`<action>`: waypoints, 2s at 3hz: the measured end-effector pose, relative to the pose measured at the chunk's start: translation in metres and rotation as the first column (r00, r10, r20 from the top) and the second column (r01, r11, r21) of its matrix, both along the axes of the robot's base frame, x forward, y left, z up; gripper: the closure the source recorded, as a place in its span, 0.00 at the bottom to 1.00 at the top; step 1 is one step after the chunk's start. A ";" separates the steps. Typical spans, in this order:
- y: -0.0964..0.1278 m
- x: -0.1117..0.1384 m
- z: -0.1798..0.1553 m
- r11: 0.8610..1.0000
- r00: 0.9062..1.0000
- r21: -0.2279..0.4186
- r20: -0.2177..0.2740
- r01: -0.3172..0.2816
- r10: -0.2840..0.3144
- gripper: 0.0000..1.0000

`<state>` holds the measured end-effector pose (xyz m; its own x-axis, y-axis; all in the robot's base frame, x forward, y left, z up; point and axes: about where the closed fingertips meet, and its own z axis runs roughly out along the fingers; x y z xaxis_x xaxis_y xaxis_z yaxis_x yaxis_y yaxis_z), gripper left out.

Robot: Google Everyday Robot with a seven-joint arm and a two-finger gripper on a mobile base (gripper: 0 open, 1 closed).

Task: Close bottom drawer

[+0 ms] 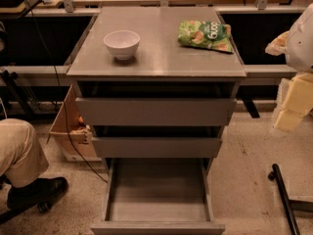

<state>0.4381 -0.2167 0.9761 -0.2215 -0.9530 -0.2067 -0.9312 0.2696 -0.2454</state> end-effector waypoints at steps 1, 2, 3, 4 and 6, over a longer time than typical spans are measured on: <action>0.000 0.000 0.000 1.000 1.000 0.000 0.000 0.000 0.000 0.00; -0.006 0.002 -0.030 0.999 1.000 0.034 -0.015 -0.004 0.005 0.00; -0.020 0.006 -0.097 0.994 0.999 0.111 -0.049 -0.017 0.023 0.00; -0.035 0.006 -0.195 0.972 0.995 0.234 -0.088 -0.017 0.039 0.00; -0.040 0.003 -0.264 0.957 0.990 0.289 -0.134 0.000 0.041 0.00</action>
Offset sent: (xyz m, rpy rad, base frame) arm 0.0074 -0.0212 -0.0985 0.1065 0.0673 0.0157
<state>0.4411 -0.2564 0.7121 -0.2481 -0.8624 -0.4414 -0.9564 0.2904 -0.0298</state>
